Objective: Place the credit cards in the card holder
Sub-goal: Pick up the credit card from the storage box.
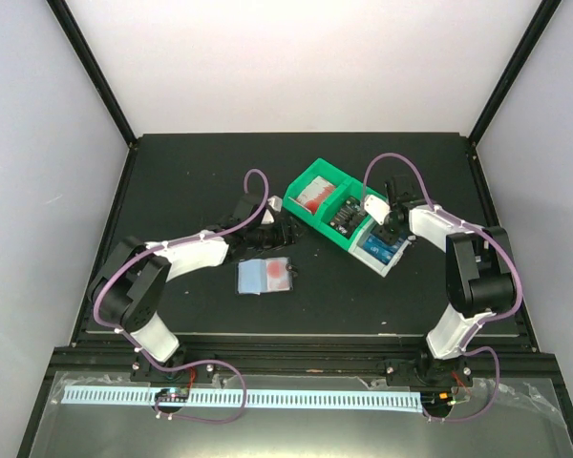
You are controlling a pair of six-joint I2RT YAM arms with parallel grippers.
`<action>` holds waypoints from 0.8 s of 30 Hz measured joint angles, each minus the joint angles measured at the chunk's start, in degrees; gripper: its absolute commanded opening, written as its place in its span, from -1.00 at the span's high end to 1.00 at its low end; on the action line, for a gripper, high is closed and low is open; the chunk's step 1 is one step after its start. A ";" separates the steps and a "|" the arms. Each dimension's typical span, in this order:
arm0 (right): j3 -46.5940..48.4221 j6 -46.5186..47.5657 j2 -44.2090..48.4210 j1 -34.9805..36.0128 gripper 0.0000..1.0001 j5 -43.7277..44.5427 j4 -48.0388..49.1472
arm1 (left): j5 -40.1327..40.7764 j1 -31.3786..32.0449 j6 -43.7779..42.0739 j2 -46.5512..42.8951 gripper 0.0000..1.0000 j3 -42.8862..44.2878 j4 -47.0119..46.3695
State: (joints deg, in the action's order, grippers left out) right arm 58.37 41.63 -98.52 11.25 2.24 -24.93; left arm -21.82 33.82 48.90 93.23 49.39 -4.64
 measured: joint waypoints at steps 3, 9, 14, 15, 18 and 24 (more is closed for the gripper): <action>-0.13 0.57 0.00 -0.33 -0.17 -0.52 0.42 | 0.00 0.00 0.20 0.46 -0.47 0.00 -0.11; -0.48 1.75 0.35 -0.72 -0.16 -4.57 -0.79 | 0.00 0.00 0.24 0.63 -0.47 0.04 -0.15; -1.53 2.21 0.50 -0.72 -0.10 -3.10 1.57 | 0.00 0.00 0.22 0.66 -0.47 0.31 -0.15; -1.86 2.34 0.57 -0.72 -0.08 -2.40 2.45 | 0.00 0.00 0.24 0.66 -0.47 0.35 -0.15; -3.15 2.82 1.03 -0.72 -0.01 -0.13 5.14 | 0.00 0.00 0.24 0.66 -0.47 0.35 -0.15; -4.44 3.02 1.88 -0.61 0.07 3.43 6.95 | 0.00 0.00 0.22 0.66 -0.47 0.35 -0.15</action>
State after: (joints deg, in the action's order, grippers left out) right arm 53.93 44.64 -96.64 10.63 5.67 -17.98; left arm -21.82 33.82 49.12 93.89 49.74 -4.80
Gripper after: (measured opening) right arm 0.483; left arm 0.735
